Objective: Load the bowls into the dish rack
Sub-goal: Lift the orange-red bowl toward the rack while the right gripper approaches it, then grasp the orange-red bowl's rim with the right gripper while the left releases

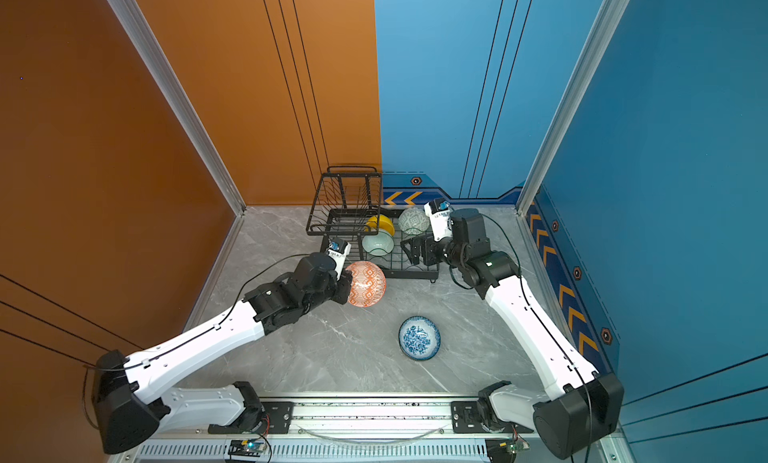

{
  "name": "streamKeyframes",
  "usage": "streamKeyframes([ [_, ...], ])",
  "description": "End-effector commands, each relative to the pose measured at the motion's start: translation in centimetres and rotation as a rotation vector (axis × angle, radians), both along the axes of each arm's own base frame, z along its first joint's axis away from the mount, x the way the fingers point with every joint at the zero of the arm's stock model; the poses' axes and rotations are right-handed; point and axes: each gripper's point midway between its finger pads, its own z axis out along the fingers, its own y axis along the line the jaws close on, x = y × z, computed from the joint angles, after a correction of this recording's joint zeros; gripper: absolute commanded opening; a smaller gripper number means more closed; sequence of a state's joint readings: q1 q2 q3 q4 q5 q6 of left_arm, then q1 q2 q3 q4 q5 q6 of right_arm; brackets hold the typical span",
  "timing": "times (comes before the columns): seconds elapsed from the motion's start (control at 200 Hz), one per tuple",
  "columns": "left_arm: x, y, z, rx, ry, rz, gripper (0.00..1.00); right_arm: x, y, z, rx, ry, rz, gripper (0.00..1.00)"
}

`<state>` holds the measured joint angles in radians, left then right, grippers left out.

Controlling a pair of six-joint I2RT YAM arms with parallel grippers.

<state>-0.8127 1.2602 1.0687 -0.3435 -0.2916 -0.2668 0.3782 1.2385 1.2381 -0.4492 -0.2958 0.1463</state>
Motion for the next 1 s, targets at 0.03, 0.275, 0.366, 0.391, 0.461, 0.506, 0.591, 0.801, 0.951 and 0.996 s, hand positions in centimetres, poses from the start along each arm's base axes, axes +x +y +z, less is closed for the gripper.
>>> streamKeyframes([
  [0.03,1.5,-2.6,3.6,-0.055,-0.091,-0.043,0.00,-2.3,2.4,-1.2,0.043,0.063,0.087,1.00],
  [0.275,2.3,-4.9,4.6,-0.060,-0.107,-0.096,0.00,-3.6,3.3,-1.4,0.049,0.073,0.117,1.00],
  [0.366,2.4,-5.3,4.7,-0.065,-0.110,-0.102,0.00,-3.5,3.5,-2.3,0.040,0.088,0.117,0.96],
  [0.391,2.5,-5.4,4.9,-0.070,-0.112,-0.104,0.00,-3.4,3.6,-2.6,0.039,0.094,0.115,0.95],
  [0.461,2.5,-5.5,5.1,-0.077,-0.115,-0.105,0.00,-3.1,3.9,-3.3,0.036,0.114,0.115,0.91],
  [0.506,2.5,-5.5,5.1,-0.080,-0.116,-0.105,0.00,-3.0,4.1,-3.8,0.040,0.126,0.118,0.90],
  [0.591,2.5,-5.4,4.9,-0.078,-0.114,-0.101,0.00,-2.8,4.8,-4.5,0.048,0.146,0.132,0.88],
  [0.801,2.8,-4.9,4.3,-0.080,-0.106,-0.081,0.00,-3.0,6.2,-5.7,0.043,0.179,0.158,0.85],
  [0.951,3.0,-5.0,4.6,-0.088,-0.108,-0.084,0.00,-3.1,6.8,-6.4,0.044,0.190,0.164,0.84],
  [0.996,3.0,-5.1,4.5,-0.089,-0.106,-0.089,0.00,-3.0,6.9,-6.5,0.049,0.192,0.163,0.81],
])
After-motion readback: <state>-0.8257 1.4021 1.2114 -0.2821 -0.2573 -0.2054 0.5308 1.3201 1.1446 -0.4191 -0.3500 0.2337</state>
